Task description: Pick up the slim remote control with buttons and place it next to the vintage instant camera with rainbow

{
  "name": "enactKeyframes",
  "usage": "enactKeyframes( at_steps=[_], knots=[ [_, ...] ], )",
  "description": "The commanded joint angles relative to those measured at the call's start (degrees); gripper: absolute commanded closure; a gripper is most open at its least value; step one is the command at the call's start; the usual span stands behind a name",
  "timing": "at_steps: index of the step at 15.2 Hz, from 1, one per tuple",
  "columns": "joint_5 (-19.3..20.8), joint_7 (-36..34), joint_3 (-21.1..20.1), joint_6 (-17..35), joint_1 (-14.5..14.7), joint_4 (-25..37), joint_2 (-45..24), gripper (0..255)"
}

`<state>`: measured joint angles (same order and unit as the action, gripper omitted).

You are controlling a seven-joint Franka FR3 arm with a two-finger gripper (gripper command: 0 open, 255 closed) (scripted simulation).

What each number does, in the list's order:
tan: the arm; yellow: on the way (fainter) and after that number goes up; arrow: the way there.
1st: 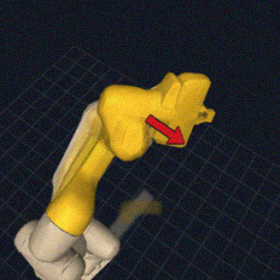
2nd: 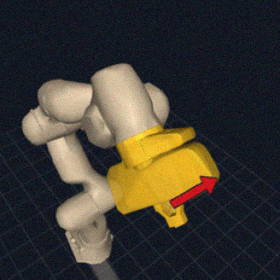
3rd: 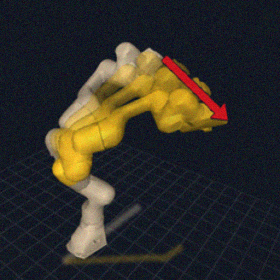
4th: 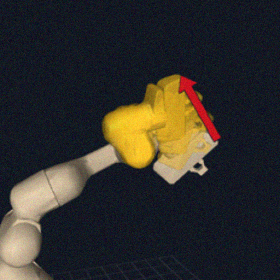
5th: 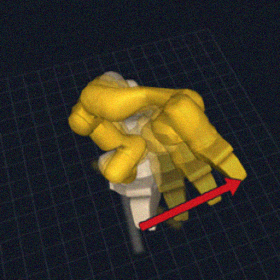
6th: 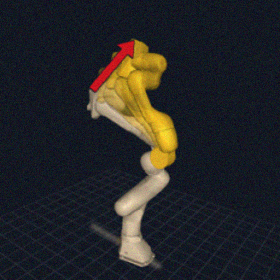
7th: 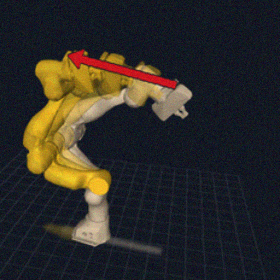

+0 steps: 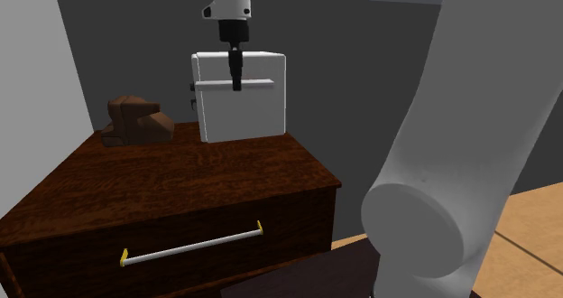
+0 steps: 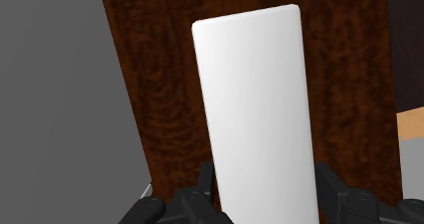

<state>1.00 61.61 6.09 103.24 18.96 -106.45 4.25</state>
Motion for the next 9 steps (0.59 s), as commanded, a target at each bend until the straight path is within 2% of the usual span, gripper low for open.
enactKeyframes(
  at_steps=[1,9],
  knots=[
    [-0.4,-1.7,-0.9,-0.5,0.9,4.3,-3.7,255],
    [-1.0,-7.9,-3.8,-5.4,4.3,24.5,-19.2,255]
  ],
)
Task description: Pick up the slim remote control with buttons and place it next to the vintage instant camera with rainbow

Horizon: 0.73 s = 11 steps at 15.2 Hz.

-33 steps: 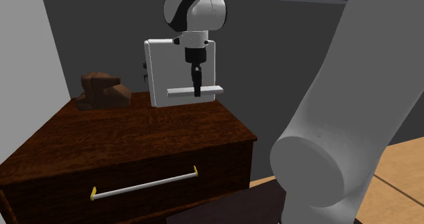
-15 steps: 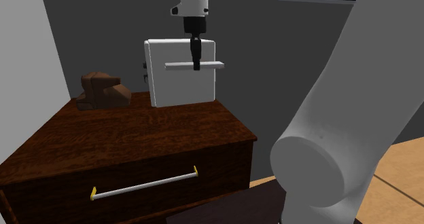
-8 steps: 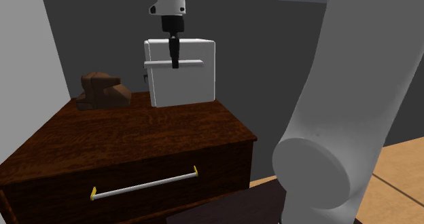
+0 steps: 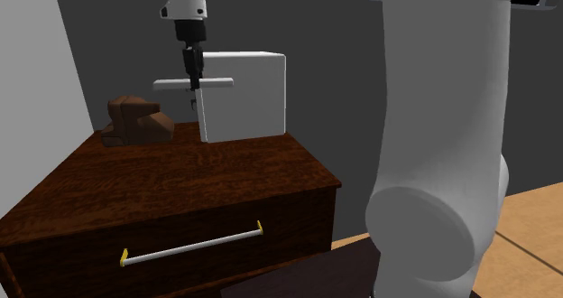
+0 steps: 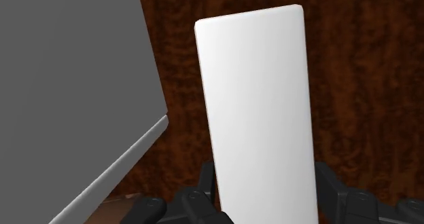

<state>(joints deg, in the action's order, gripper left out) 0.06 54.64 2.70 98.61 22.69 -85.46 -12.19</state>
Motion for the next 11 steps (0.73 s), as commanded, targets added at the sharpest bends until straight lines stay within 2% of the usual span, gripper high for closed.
enactKeyframes(
  at_steps=[1,4,6,11],
  knots=[
    [0.0,-1.7,-0.7,-1.8,1.0,6.8,-5.0,255],
    [0.0,-3.7,-1.4,-5.6,2.3,18.3,-12.7,255],
    [0.1,-5.0,-1.7,-9.4,3.2,28.6,-19.2,255],
    [0.1,-5.0,-1.7,-4.5,3.2,22.0,-17.6,255]
  ],
)
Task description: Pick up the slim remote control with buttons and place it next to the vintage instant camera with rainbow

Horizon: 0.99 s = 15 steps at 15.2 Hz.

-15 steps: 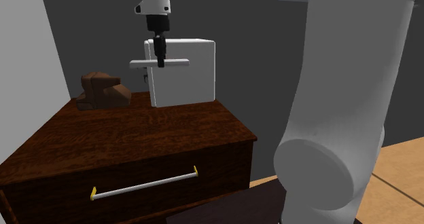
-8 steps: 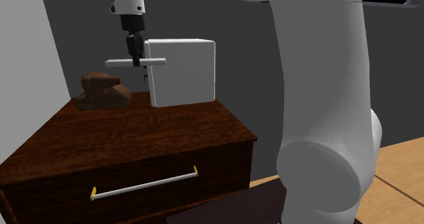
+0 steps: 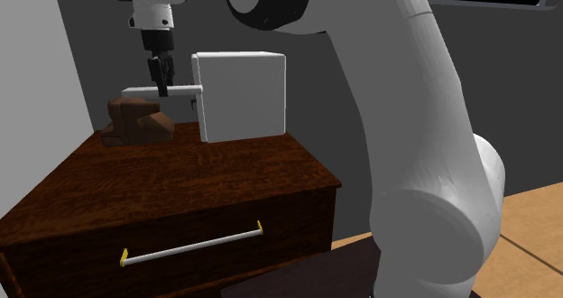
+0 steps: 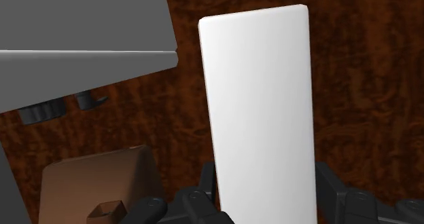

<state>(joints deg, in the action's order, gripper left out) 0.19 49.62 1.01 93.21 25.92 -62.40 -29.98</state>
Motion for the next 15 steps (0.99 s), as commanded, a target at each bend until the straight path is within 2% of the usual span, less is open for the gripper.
enactKeyframes(
  at_steps=[1,15],
  knots=[
    [0.0,0.0,0.0,1.8,0.0,-2.2,0.4,255],
    [0.0,-0.1,0.0,13.1,0.1,-14.2,1.2,255]
  ],
)
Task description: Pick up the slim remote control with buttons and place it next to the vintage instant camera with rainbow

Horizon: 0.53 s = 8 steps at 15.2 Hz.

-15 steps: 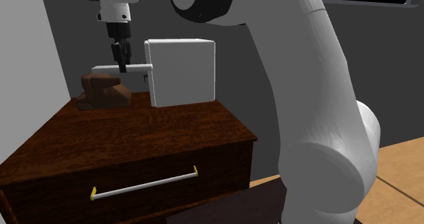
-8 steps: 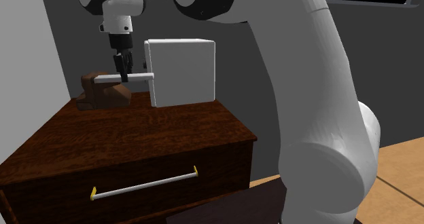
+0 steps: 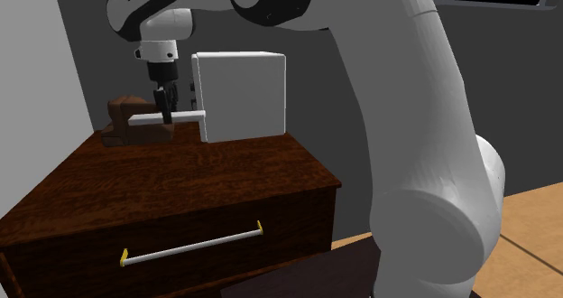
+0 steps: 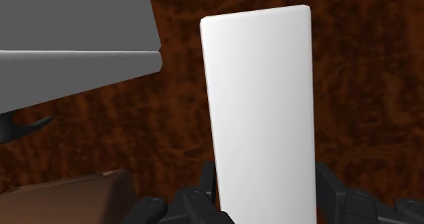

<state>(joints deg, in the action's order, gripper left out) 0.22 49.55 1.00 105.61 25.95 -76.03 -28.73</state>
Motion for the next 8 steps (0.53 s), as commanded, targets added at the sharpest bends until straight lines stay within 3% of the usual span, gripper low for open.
enactKeyframes(
  at_steps=[1,8],
  knots=[
    [0.0,0.0,0.0,1.4,0.0,-1.2,-0.1,255],
    [0.0,-0.1,0.0,6.3,0.0,-5.2,-1.0,255]
  ],
)
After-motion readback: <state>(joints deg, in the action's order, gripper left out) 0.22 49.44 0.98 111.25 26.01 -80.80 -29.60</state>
